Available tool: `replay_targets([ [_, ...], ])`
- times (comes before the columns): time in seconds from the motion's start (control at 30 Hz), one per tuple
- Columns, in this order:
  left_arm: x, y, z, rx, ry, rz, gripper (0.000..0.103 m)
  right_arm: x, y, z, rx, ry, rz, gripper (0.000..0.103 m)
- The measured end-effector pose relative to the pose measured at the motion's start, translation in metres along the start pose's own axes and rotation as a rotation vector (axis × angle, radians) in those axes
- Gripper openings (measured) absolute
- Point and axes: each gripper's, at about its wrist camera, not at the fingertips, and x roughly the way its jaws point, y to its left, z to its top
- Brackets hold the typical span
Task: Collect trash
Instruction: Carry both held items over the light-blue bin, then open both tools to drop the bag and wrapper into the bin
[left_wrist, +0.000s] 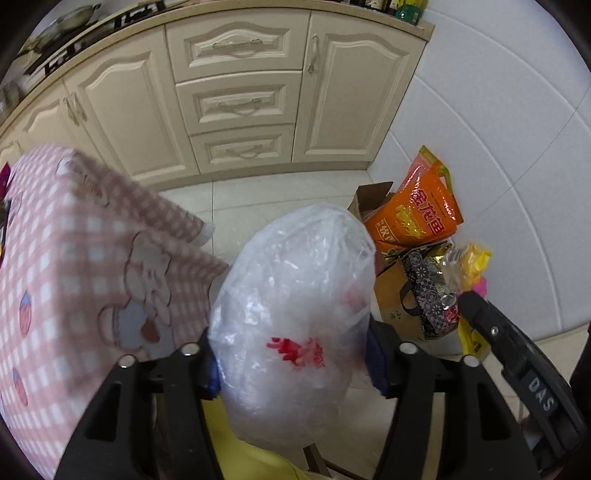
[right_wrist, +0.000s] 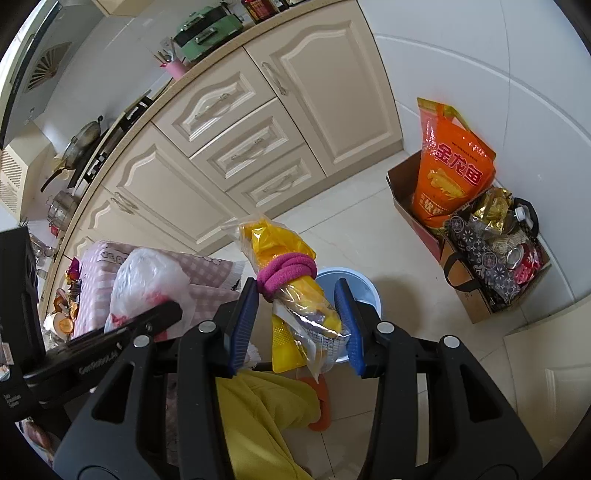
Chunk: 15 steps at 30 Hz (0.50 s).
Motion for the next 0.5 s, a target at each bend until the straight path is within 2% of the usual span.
replay_targets([
  [0.07,0.011,-0.007,0.004,0.038,0.013,0.064,0.074,0.005,-0.001,0.001,0.000,0.009,0.000,0.042],
  [0.17,0.019,-0.006,0.008,0.040,0.024,0.117,0.074,0.014,-0.002,0.001,0.002,0.028,0.002,0.042],
  [0.37,0.009,0.016,0.009,-0.010,0.009,0.119,0.075,0.034,0.015,0.006,-0.035,0.063,0.017,0.045],
  [0.43,0.003,0.024,0.010,-0.029,-0.010,0.133,0.076,0.040,0.025,0.010,-0.052,0.066,0.034,0.051],
  [0.5,-0.003,0.033,0.010,-0.052,-0.026,0.146,0.077,0.046,0.033,0.016,-0.058,0.072,0.059,0.073],
])
